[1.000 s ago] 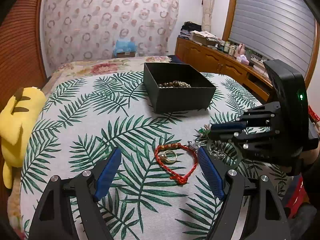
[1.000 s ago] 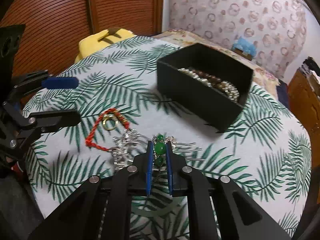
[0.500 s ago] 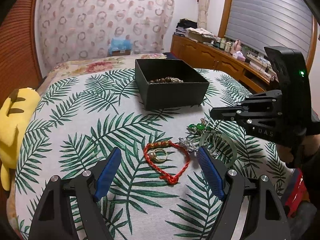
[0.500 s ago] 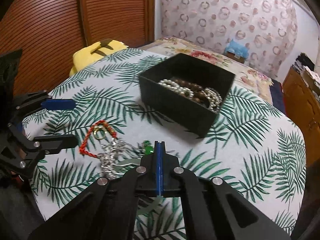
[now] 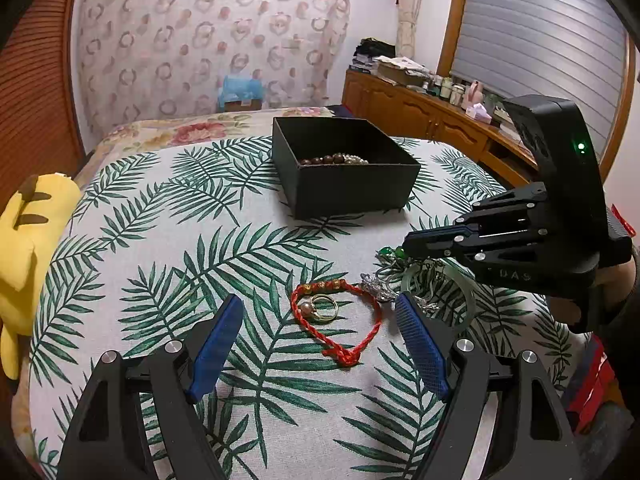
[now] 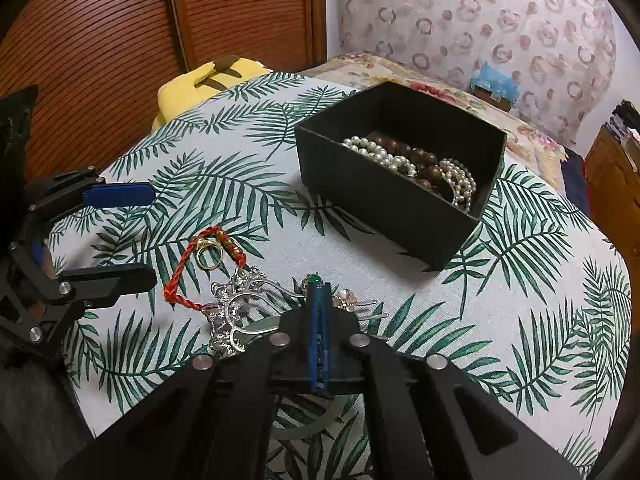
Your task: Organize jewelry
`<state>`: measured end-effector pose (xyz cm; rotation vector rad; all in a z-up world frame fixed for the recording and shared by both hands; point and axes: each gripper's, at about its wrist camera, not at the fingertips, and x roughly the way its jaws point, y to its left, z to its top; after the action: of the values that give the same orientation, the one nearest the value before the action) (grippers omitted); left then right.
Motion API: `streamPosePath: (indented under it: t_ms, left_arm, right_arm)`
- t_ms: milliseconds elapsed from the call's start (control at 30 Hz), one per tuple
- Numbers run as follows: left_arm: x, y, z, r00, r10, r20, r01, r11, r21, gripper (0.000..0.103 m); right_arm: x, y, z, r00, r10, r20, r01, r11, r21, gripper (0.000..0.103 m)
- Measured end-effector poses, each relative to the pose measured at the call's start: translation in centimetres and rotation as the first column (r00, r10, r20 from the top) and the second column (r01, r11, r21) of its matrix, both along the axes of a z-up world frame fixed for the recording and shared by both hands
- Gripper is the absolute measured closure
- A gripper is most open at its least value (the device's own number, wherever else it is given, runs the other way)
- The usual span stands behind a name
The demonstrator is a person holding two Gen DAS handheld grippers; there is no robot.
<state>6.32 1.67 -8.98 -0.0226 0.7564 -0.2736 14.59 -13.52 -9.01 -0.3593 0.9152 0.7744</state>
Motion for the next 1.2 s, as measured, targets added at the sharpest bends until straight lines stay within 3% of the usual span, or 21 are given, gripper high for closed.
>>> streamPosePath:
  t_ms: [67, 467, 500, 533, 600, 900, 1200]
  left_arm:
    - [-0.1, 0.2, -0.1, 1.0, 0.001, 0.0, -0.001, 1.0, -0.001, 0.028]
    - [0.0, 0.2, -0.4, 1.0, 0.003, 0.002, -0.003, 1.0, -0.007, 0.028]
    - [-0.1, 0.3, -0.3, 1.0, 0.004, 0.002, -0.004, 1.0, -0.007, 0.028]
    - [0.0, 0.3, -0.4, 1.0, 0.003, 0.001, -0.003, 1.0, -0.007, 0.028]
    - [-0.1, 0.3, -0.4, 1.0, 0.003, 0.0, -0.003, 1.0, -0.008, 0.028]
    - [0.4, -0.1, -0.5, 0.999, -0.03, -0.017, 0.03, 0.999, -0.017, 0.028]
    - [1.6, -1.4, -1.0, 0.995, -0.078, -0.055, 0.075, 0.995, -0.061, 0.028]
  right_arm:
    - [0.0, 0.1, -0.1, 1.0, 0.004, -0.005, -0.004, 1.0, -0.004, 0.089]
    - [0.2, 1.5, -0.5, 0.999, 0.043, 0.02, -0.041, 0.994, -0.098, 0.088]
    - [0.2, 1.5, -0.5, 0.999, 0.045, 0.021, -0.043, 0.994, -0.103, 0.088]
    - [0.1, 1.5, -0.5, 0.999, 0.047, 0.023, -0.044, 0.993, -0.106, 0.096]
    - [-0.2, 1.5, -0.5, 0.998, 0.053, 0.038, -0.049, 0.993, -0.109, 0.097]
    - [0.0, -1.4, 2.8, 0.993, -0.024, 0.112, 0.024, 1.0, 0.002, 0.098]
    - [0.2, -4.6, 5.8, 0.976, -0.098, 0.194, 0.094, 0.995, 0.029, 0.098]
